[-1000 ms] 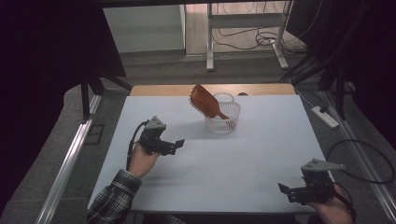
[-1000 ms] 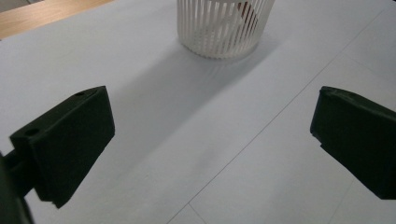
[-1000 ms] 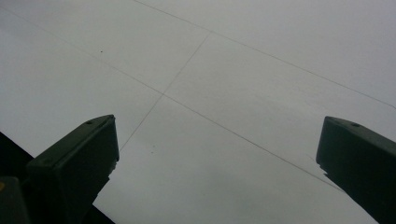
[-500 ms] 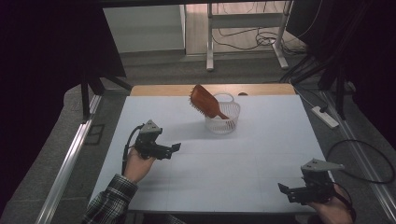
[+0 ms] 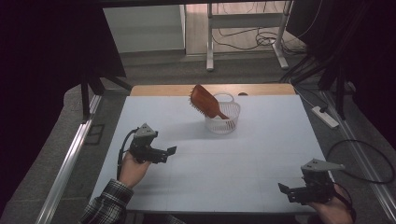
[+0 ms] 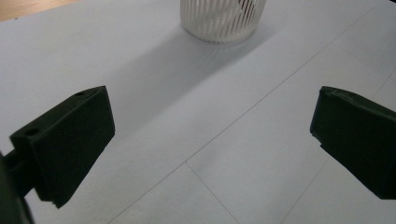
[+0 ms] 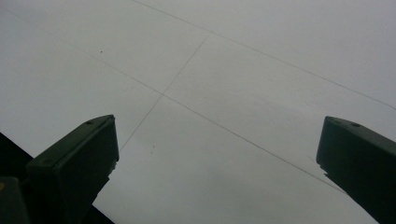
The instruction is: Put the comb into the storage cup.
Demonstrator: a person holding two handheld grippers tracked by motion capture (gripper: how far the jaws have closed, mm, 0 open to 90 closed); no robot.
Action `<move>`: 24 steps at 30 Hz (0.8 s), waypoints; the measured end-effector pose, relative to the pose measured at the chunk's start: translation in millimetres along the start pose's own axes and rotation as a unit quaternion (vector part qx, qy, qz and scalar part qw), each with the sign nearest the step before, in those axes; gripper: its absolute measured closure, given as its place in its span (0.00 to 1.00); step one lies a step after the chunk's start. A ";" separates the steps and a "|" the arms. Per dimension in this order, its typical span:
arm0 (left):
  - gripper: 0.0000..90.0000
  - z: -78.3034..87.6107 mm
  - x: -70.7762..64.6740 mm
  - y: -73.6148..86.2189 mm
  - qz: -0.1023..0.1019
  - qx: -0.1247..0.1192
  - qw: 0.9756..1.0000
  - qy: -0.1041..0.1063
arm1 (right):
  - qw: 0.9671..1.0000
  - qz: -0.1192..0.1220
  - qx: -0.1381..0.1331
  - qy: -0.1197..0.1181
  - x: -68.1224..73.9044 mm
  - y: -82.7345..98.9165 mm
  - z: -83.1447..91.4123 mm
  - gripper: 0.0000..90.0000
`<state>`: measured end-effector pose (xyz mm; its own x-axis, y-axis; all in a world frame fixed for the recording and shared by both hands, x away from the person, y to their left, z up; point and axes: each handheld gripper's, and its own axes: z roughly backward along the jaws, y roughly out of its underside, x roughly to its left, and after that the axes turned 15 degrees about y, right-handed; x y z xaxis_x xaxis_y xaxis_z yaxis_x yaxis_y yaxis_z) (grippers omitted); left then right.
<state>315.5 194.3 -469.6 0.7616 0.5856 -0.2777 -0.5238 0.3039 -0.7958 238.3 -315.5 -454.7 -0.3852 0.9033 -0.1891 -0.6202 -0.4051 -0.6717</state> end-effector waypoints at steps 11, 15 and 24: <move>0.00 9.6 -4.0 9.3 0.008 -0.001 1.000 -0.004 | 1.000 0.000 0.000 0.002 0.0 0.0 0.1 0.00; 0.00 12.7 -5.6 12.5 0.011 -0.001 1.000 -0.005 | 1.000 -0.001 0.000 0.003 0.1 0.0 0.1 0.00; 0.00 21.9 -9.1 20.6 0.017 -0.002 1.000 -0.010 | 1.000 0.000 -0.001 0.004 0.2 0.1 0.4 0.00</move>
<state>289.5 211.7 -471.6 0.7354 0.6104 -0.2943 -0.5478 0.2798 -0.7884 237.9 -315.4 -454.5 -0.3796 0.9047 -0.1937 -0.6187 -0.4039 -0.6738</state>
